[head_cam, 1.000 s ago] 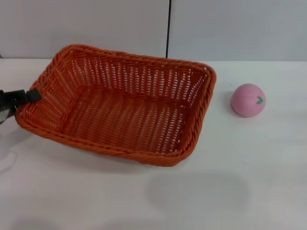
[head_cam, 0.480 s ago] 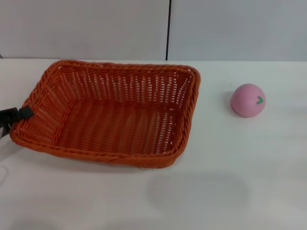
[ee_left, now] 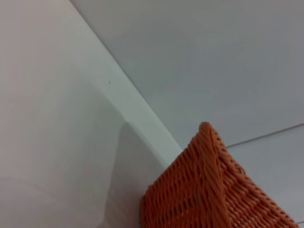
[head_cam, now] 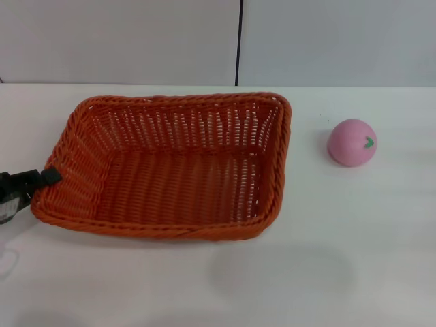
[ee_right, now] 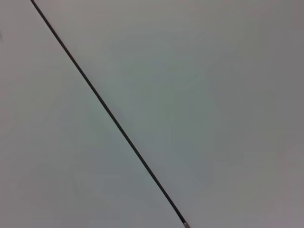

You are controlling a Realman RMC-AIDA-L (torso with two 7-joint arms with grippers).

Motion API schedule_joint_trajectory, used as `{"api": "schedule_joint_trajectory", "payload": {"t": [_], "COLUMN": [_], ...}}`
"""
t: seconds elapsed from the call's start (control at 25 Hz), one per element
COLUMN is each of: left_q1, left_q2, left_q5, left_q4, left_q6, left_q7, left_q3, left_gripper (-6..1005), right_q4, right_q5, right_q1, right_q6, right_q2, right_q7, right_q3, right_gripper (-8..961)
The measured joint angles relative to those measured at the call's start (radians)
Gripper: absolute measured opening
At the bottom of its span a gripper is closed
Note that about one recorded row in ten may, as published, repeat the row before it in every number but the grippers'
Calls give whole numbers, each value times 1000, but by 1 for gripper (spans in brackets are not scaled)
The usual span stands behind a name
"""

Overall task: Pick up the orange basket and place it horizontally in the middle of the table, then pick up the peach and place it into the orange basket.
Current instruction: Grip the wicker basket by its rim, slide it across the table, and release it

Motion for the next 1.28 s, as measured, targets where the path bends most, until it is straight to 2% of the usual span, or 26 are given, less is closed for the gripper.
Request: {"api": "schedule_joint_trajectory", "payload": {"t": [0.4, 0.8, 1.08, 1.28], "left_q1": [-9, -31, -26, -22], "left_q2": [-3, 0, 4, 6], "left_q5": [-10, -67, -72, -51], "left_q4": [-54, -60, -56, -58], "left_q6": [2, 92, 86, 17], "left_q7": [38, 71, 68, 56], "left_q3": [1, 18, 16, 18], "left_gripper": [205, 207, 208, 209], "right_q4": [-1, -5, -6, -5], "right_q5": [0, 0, 2, 3], "right_q1": [1, 8, 9, 11], "right_q6": [8, 24, 25, 25], "right_q2": [-10, -14, -15, -15], "right_q7": [0, 0, 0, 0], "right_q3": [0, 0, 0, 0], "right_gripper": [621, 621, 621, 621]}}
